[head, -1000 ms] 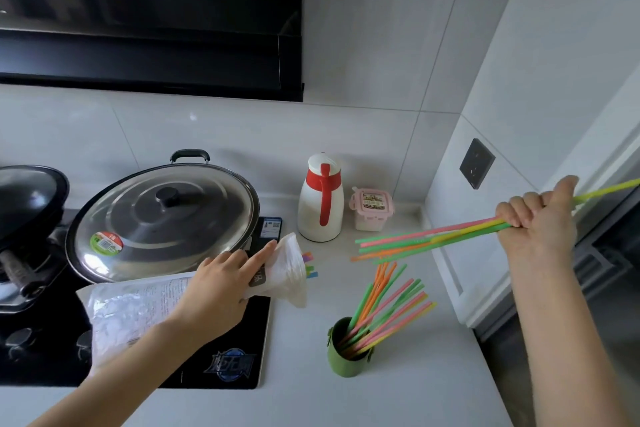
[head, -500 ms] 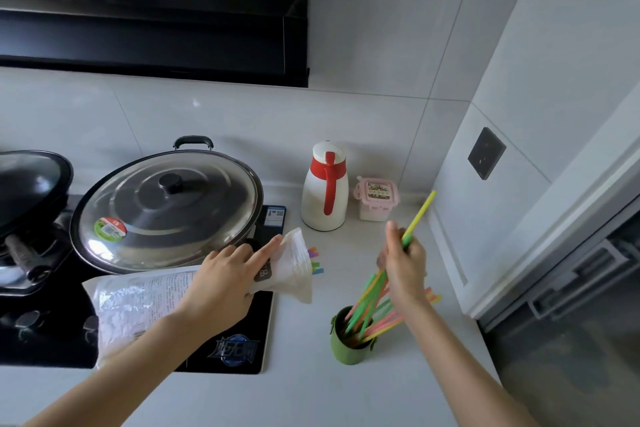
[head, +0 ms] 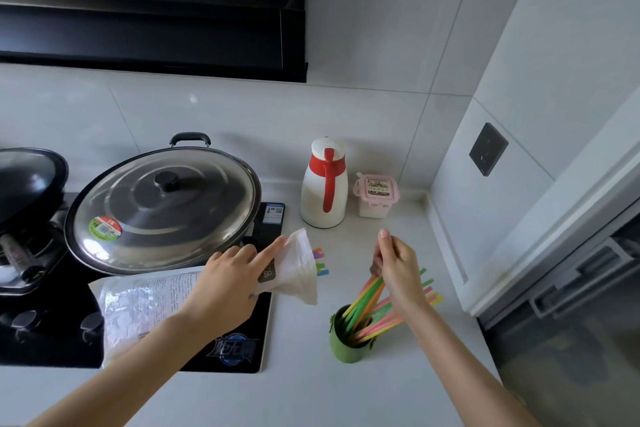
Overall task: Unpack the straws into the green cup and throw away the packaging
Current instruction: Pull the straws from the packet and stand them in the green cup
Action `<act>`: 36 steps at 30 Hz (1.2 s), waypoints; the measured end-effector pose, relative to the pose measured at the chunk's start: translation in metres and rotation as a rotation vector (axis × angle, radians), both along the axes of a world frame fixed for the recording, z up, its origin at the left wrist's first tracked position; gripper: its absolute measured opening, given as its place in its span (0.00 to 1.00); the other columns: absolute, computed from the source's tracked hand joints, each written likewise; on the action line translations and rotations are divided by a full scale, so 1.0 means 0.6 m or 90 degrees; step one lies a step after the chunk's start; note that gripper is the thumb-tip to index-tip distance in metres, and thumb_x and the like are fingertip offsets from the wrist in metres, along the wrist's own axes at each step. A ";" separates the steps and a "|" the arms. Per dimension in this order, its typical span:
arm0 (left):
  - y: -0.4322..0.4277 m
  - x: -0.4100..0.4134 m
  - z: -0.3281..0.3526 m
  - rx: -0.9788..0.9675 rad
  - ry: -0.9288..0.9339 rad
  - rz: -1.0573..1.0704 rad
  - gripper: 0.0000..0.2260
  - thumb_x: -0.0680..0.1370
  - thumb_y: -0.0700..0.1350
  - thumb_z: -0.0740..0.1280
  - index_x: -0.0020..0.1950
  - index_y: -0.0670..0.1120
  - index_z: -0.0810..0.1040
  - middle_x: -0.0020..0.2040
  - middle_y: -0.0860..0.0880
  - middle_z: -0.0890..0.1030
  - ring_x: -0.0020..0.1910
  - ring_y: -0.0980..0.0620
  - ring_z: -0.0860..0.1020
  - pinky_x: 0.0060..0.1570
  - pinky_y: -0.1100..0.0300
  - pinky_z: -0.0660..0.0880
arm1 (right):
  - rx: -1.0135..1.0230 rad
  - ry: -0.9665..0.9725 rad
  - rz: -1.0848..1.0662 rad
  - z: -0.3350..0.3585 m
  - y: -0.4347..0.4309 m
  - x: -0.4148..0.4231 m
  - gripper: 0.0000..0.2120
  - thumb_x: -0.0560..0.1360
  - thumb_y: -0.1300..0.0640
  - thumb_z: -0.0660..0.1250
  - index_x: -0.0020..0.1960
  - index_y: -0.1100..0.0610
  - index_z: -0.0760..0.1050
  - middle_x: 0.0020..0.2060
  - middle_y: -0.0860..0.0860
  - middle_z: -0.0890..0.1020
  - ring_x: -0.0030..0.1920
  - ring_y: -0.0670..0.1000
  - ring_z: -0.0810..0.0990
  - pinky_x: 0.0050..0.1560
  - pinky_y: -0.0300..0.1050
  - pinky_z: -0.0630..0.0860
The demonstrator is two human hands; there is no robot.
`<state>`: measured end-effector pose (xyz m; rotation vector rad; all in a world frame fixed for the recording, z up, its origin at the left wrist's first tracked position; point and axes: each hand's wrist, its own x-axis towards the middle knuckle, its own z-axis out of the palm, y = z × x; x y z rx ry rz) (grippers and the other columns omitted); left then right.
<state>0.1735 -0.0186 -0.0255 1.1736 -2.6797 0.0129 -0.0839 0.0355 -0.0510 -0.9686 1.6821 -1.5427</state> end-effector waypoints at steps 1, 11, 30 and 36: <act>0.000 -0.002 0.000 0.002 0.000 -0.003 0.47 0.56 0.41 0.78 0.71 0.50 0.60 0.38 0.50 0.77 0.34 0.47 0.77 0.35 0.54 0.77 | 0.004 0.000 0.015 -0.002 0.003 0.003 0.21 0.80 0.50 0.55 0.33 0.60 0.64 0.25 0.52 0.63 0.25 0.49 0.63 0.29 0.45 0.62; -0.006 -0.025 0.030 -0.040 -0.008 -0.037 0.48 0.55 0.41 0.79 0.71 0.50 0.60 0.38 0.50 0.78 0.36 0.48 0.78 0.36 0.53 0.77 | -0.053 0.435 -0.147 0.051 0.012 -0.015 0.12 0.79 0.55 0.58 0.46 0.59 0.77 0.38 0.50 0.79 0.42 0.53 0.78 0.42 0.43 0.69; -0.039 -0.111 0.172 -0.360 -0.387 -0.201 0.39 0.73 0.42 0.62 0.73 0.49 0.36 0.55 0.43 0.70 0.51 0.44 0.69 0.51 0.50 0.66 | -0.069 -0.761 0.096 0.058 -0.030 0.080 0.23 0.79 0.45 0.55 0.62 0.62 0.74 0.40 0.58 0.78 0.49 0.57 0.77 0.68 0.56 0.65; -0.051 -0.083 0.136 -0.274 -0.280 -0.143 0.39 0.71 0.41 0.62 0.74 0.51 0.40 0.49 0.48 0.75 0.45 0.47 0.74 0.44 0.55 0.68 | -0.099 -0.671 0.098 0.065 -0.021 0.067 0.19 0.76 0.50 0.61 0.61 0.62 0.72 0.41 0.56 0.82 0.43 0.53 0.81 0.52 0.48 0.77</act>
